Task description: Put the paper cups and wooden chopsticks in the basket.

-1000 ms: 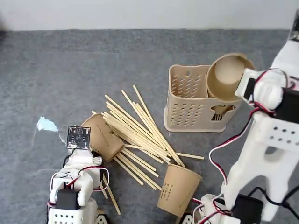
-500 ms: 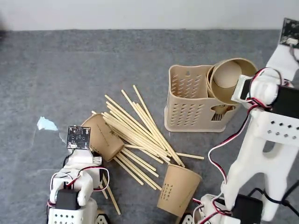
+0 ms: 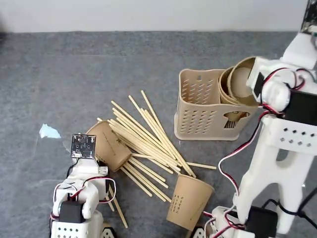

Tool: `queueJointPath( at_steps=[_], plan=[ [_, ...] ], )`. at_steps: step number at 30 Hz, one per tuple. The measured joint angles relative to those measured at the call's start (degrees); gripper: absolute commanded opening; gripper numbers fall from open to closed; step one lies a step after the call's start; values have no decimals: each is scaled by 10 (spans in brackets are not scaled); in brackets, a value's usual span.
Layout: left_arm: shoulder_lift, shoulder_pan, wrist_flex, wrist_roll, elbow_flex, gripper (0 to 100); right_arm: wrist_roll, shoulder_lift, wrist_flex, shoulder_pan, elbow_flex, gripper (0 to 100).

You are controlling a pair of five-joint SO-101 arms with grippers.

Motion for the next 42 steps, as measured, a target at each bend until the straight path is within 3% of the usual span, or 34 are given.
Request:
queueJointPath(
  at_steps=[12, 18, 26, 32, 37, 42],
  plan=[
    [0, 0, 0, 0, 0, 13, -7, 82, -27, -37, 0, 186],
    [0, 0, 0, 0, 0, 13, -7, 76, -27, -56, 0, 2],
    [0, 0, 0, 0, 0, 13, -6, 30, -9, -76, 0, 8],
    [0, 0, 0, 0, 0, 13, 75, 6, 31, -76, 11, 8],
    [0, 0, 0, 0, 0, 13, 86, -40, 31, -76, 77, 8],
    [0, 0, 0, 0, 0, 13, 88, -140, -41, -76, 206, 8]
  ],
)
